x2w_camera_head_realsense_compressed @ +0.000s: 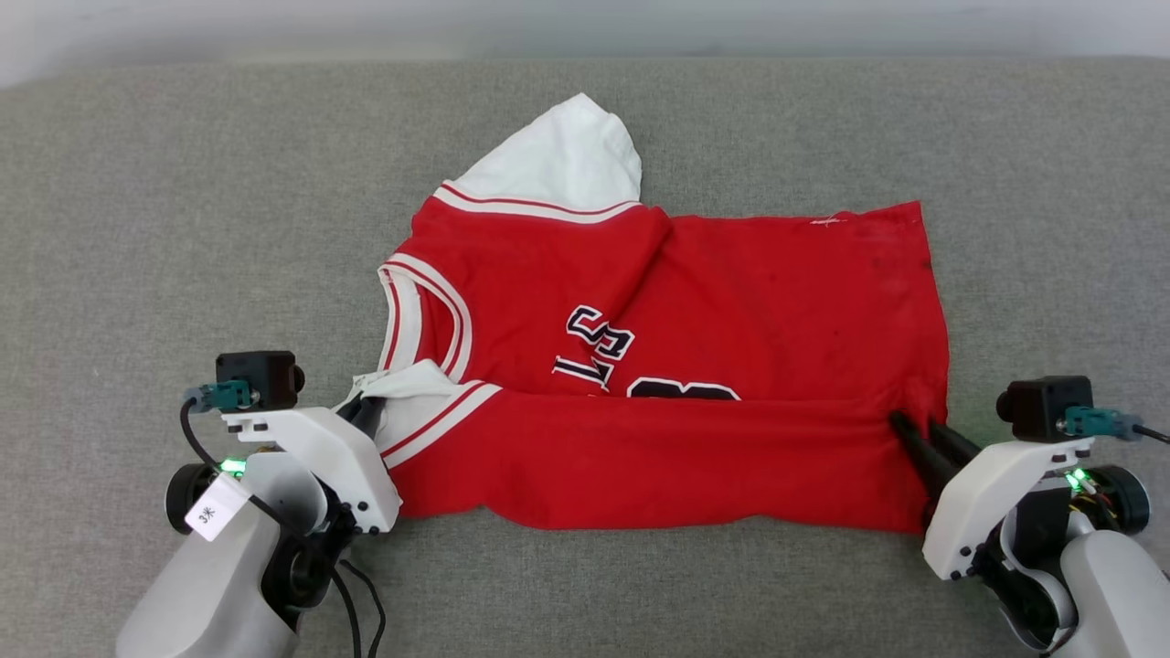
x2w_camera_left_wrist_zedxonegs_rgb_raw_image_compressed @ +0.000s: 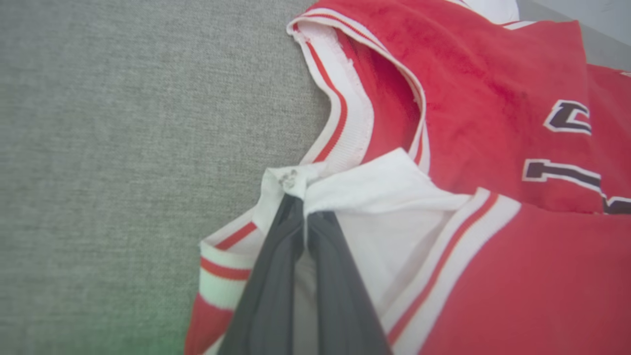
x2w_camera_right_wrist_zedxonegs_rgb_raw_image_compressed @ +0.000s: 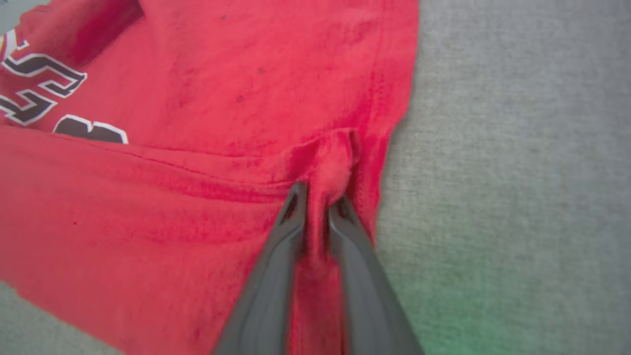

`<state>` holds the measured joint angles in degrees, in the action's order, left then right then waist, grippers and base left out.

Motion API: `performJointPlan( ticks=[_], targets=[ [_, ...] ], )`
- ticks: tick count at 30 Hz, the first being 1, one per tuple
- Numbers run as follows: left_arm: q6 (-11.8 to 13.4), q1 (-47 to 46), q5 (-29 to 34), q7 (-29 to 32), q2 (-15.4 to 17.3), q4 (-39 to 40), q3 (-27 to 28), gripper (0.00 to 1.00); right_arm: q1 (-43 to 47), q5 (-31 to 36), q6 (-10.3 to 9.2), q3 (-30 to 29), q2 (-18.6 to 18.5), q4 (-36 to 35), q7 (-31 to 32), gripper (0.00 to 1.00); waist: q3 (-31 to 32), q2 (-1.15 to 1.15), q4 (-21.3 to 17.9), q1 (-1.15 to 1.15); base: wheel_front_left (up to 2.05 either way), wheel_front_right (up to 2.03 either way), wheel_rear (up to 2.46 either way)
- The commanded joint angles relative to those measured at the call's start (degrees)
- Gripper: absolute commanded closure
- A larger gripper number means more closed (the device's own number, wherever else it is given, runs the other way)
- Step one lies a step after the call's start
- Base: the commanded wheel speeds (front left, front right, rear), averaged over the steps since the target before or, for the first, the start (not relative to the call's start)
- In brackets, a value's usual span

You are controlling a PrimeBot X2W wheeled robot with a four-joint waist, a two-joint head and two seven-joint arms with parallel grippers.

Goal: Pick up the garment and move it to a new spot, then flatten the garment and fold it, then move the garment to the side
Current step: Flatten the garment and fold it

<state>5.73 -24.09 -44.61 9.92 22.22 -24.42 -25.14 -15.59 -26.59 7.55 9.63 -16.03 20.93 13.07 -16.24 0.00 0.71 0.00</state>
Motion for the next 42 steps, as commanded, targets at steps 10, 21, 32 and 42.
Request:
performJointPlan(
  ticks=[10,21,32,42],
  targets=[
    [2.5,2.3,-0.1,-2.4,1.6,-0.9,2.0,0.0,-0.1,1.5,-0.1,-0.3,1.8,0.1,-15.2,0.0,5.6,0.0,-0.4,0.0,0.0,0.0,0.0],
    [5.4,5.5,-0.6,0.8,7.7,6.3,4.2,0.0,4.7,5.9,-0.1,-4.5,5.4,-5.4,-19.6,0.0,10.3,0.0,-1.3,0.0,0.0,0.0,0.0],
    [4.2,8.2,-7.9,19.8,15.9,17.7,3.8,0.0,9.5,8.7,-0.09,-8.3,9.0,-13.6,-16.1,0.0,10.7,0.0,-3.0,0.0,0.0,0.0,0.0],
    [7.1,10.4,-9.3,28.3,17.0,19.9,0.9,0.0,9.6,8.5,-0.09,-8.8,10.3,-15.8,-14.6,0.0,8.0,0.0,-4.8,0.0,0.0,0.0,0.0]
  ],
)
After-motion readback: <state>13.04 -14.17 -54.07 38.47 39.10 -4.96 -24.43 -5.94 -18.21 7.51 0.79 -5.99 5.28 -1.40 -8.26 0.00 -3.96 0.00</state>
